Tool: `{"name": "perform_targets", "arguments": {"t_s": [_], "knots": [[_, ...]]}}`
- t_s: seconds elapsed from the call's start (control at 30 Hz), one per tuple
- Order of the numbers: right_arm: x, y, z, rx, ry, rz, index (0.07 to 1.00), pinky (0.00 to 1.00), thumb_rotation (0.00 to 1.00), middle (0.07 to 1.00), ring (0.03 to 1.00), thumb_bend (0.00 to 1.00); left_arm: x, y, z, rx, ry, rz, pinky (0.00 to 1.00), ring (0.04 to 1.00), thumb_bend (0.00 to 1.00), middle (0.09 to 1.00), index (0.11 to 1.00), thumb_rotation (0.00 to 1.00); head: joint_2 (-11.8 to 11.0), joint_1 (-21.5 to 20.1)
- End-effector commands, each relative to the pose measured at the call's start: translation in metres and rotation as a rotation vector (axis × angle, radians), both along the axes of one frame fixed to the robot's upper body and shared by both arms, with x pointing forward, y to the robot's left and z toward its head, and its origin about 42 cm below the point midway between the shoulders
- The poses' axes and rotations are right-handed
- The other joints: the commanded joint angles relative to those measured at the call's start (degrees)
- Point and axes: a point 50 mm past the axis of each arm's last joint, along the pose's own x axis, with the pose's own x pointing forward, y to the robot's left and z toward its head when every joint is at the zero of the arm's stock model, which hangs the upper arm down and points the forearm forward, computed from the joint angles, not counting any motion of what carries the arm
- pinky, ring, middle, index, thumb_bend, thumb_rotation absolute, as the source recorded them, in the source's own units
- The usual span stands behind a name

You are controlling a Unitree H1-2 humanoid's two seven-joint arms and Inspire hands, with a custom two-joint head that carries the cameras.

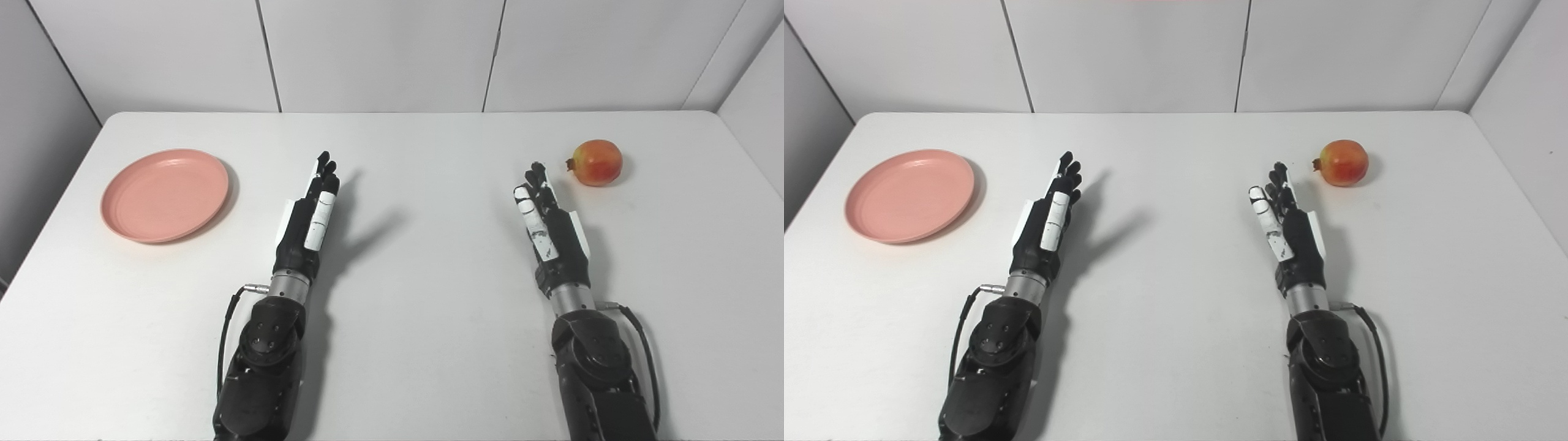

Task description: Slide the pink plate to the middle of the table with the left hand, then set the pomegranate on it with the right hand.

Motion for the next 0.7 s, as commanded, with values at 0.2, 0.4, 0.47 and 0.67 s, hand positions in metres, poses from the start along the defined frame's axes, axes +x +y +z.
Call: {"name": "perform_targets", "arguments": {"t_s": [0.2, 0.4, 0.47, 0.67], "knots": [[0.0003, 0.0026, 0.0068, 0.01, -0.057, 0.045, 1.0, 1.0, 0.78, 1.0, 1.0, 0.69, 0.0026, 0.0013, 0.0053, 0.016, -0.032, -0.015, 1.0, 1.0, 0.77, 1.0, 1.0, 1.0, 0.2, 0.1], [0.0017, 0.0028, 0.0064, 0.017, -0.049, 0.025, 1.0, 1.0, 0.76, 1.0, 1.0, 0.73, 0.0019, 0.0003, 0.0079, 0.002, -0.031, -0.005, 1.0, 1.0, 0.76, 1.0, 1.0, 1.0, 0.1, -0.1], [0.0012, 0.0032, 0.0063, 0.012, -0.041, 0.007, 0.993, 1.0, 0.76, 1.0, 1.0, 0.73, 0.0008, -0.0009, 0.0075, -0.016, -0.034, 0.005, 1.0, 1.0, 0.74, 1.0, 1.0, 1.0, 0.0, 0.0], [0.0007, 0.0011, 0.0087, -0.02, -0.066, 0.065, 1.0, 1.0, 0.83, 1.0, 1.0, 0.67, 0.0011, 0.0028, 0.006, 0.018, -0.033, -0.03, 1.0, 1.0, 0.77, 1.0, 1.0, 1.0, -0.1, -0.1]]}}
